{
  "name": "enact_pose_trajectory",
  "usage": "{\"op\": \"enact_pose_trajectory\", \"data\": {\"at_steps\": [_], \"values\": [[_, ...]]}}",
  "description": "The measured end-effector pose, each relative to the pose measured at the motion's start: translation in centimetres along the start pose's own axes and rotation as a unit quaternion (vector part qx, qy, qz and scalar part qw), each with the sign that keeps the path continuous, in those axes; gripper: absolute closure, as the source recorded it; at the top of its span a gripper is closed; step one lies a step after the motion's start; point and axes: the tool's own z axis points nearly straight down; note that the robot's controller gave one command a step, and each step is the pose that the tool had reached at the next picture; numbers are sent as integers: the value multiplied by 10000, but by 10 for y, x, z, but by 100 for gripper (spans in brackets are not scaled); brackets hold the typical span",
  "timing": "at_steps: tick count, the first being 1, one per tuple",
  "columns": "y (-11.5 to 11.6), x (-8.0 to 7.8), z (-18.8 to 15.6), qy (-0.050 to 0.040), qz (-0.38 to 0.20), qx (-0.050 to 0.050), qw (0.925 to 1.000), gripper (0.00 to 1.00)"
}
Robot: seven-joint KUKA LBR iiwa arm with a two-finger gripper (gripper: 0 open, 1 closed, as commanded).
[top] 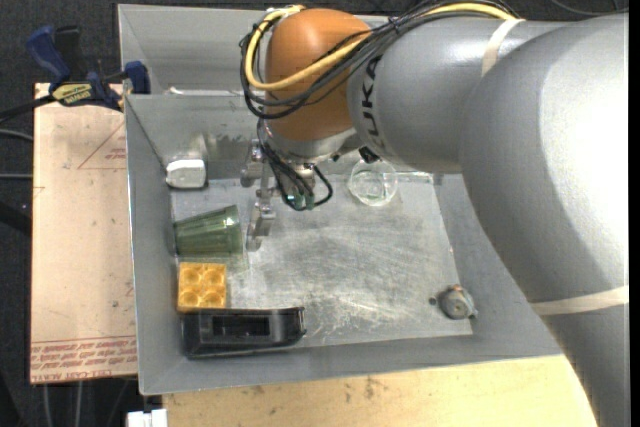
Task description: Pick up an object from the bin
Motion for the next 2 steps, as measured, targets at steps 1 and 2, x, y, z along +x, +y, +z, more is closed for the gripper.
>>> {"op": "enact_pose_trajectory", "data": {"at_steps": [1,2], "values": [[0,-2,-5,-34,12,-5,10000,0],[28,0,17,19,-306,199,9993,0]]}}
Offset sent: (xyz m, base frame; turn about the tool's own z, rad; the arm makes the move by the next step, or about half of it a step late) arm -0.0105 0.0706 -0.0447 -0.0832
